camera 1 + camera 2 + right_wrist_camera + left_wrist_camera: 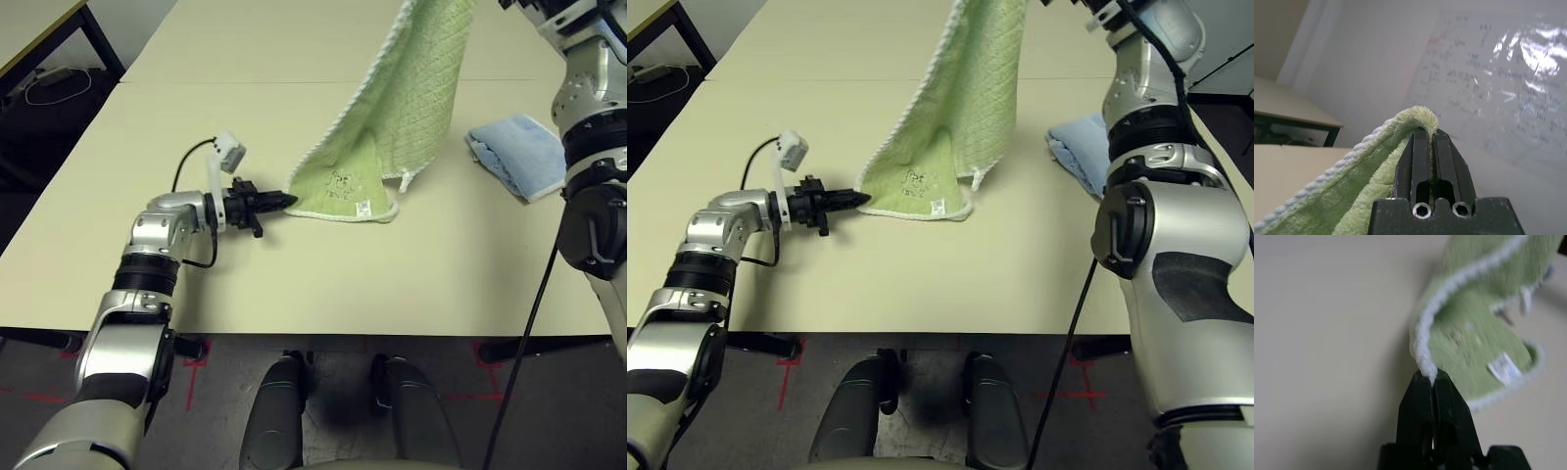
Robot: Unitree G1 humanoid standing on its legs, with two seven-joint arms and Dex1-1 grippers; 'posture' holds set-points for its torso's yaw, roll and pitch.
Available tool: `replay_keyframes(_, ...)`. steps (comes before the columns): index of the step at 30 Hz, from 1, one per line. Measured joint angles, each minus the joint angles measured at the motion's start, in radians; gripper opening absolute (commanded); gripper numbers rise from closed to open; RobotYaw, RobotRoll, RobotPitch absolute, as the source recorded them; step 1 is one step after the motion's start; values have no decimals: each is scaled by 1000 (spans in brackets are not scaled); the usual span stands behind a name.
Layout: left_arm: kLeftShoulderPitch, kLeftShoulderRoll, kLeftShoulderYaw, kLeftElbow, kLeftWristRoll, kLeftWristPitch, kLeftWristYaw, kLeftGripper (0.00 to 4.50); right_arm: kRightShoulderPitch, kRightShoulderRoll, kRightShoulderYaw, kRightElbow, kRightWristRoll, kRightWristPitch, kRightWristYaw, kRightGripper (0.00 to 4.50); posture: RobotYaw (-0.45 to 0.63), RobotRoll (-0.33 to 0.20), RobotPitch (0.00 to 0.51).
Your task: Fold the towel and set it aside.
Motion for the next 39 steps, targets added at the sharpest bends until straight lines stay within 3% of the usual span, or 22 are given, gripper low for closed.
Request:
replay_keyframes(6, -1, -5, 56, -106, -1, -16, 152, 26, 144, -14, 2, -28, 3, 94, 48, 0, 40, 0, 175)
replay_keyframes(14, -20, 131, 31, -147, 6, 16, 111, 26, 255, -47, -23, -193, 81, 281, 62, 0, 33, 0, 178)
replay_keyframes(20, -99, 215, 19, -143, 19, 54, 87, 26, 365, -145, -69, -341, 236, 693, 176, 0, 28, 0, 192)
replay_keyframes(25, -133, 230, 33, -145, 9, 108, 90, 26, 420, -176, -89, -462, 321, 911, 190, 0, 19, 0, 200)
replay_keyframes(33, -174, 242, 33, -34, 43, 85, 128, 26, 437, -143, -79, -485, 291, 882, 110, 0, 23, 0, 229)
replay_keyframes(39, -302, 164, 16, 140, 134, -20, 316, 26, 284, -100, -68, -268, 187, 693, -69, 0, 29, 0, 266)
